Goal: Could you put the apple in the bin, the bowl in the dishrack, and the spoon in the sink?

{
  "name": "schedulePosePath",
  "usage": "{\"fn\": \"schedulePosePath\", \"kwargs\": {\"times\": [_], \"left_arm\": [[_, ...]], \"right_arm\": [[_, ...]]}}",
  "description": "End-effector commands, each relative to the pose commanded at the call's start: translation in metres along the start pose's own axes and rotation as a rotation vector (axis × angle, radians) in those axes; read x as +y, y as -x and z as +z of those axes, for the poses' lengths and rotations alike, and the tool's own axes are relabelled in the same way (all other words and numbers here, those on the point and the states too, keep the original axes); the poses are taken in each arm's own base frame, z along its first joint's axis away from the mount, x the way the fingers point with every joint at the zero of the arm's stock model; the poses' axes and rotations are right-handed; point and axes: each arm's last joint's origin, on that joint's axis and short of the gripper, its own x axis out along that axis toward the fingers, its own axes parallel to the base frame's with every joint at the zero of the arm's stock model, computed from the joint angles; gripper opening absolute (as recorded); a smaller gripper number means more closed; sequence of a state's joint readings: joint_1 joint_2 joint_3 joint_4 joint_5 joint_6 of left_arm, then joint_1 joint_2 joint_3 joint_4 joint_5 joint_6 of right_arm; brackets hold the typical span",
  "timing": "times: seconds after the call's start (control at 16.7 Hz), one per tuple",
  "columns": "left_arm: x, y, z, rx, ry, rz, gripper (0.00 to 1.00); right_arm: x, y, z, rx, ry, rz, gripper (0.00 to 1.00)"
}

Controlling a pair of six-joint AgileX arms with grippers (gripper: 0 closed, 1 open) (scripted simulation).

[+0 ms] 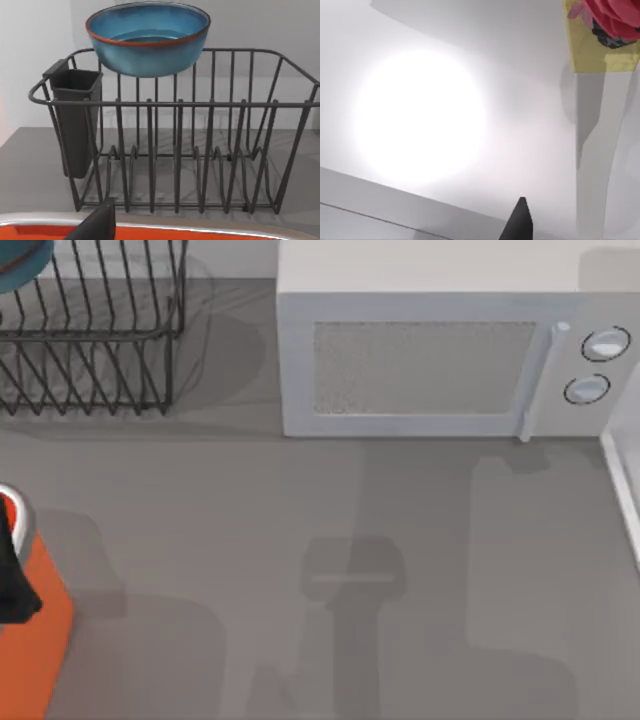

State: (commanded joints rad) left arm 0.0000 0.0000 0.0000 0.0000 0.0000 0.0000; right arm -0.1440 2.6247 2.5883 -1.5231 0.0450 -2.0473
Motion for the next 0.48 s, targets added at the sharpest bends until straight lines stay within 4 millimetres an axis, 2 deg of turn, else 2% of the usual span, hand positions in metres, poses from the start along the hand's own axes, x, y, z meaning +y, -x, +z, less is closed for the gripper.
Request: {"fn": "schedulePosePath", "kwargs": {"times": [0.24,0.48], "left_arm": [[0.000,0.000,0.000,0.000,0.000,0.000,1.00],[0.000,0.000,0.000,0.000,0.000,0.000,1.00]], "right_arm": [[0.000,-0.023,0.001,-0.004,0.000,0.000,0.00],[0.001,-0.028,0.002,-0.002,0.000,-0.006,0.00]]}}
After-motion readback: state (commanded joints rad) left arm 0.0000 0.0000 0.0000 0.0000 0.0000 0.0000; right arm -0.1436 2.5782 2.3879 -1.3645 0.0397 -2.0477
